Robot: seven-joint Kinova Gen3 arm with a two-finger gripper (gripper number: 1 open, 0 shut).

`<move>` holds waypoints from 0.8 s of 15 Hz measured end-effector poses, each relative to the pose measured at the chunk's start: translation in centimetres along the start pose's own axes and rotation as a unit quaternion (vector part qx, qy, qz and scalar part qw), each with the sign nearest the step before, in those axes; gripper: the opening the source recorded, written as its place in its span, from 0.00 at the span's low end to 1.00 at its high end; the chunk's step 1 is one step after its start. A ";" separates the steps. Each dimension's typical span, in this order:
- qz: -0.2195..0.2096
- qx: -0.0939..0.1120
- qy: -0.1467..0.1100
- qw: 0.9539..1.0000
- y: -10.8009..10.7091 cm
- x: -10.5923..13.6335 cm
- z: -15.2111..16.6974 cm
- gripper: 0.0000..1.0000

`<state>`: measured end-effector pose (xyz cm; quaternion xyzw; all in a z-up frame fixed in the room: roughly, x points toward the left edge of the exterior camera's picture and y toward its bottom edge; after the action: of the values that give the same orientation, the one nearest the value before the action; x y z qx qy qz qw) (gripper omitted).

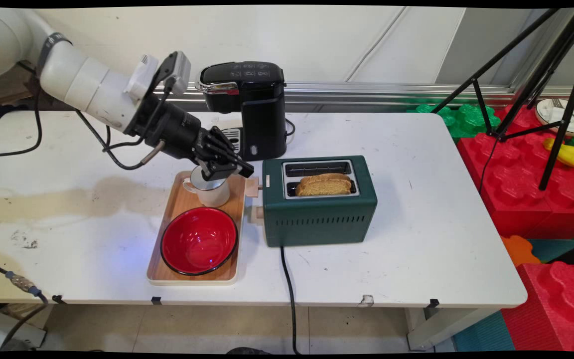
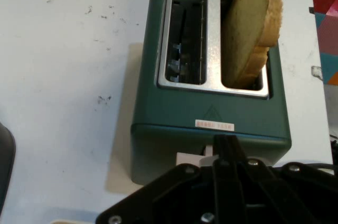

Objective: Press the toaster switch

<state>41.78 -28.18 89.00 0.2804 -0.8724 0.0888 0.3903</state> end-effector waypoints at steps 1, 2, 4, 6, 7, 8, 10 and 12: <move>-0.002 0.000 -0.002 1.000 0.0 -0.1 0.2 0.00; -0.005 0.001 -0.004 1.000 -0.1 -0.2 0.5 0.00; -0.012 0.000 -0.008 1.000 0.0 -0.5 1.1 0.00; -0.017 -0.001 -0.011 1.000 0.1 -0.7 1.7 0.00; -0.019 -0.001 -0.013 1.000 0.1 -0.8 2.0 0.00; -0.022 -0.001 -0.014 1.000 0.1 -0.9 2.3 0.00; -0.026 -0.001 -0.019 0.999 0.2 -1.2 2.8 0.00; -0.029 -0.001 -0.023 0.999 0.3 -1.6 3.4 0.00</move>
<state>40.35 -28.56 85.58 0.3072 -0.8729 0.0696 0.3727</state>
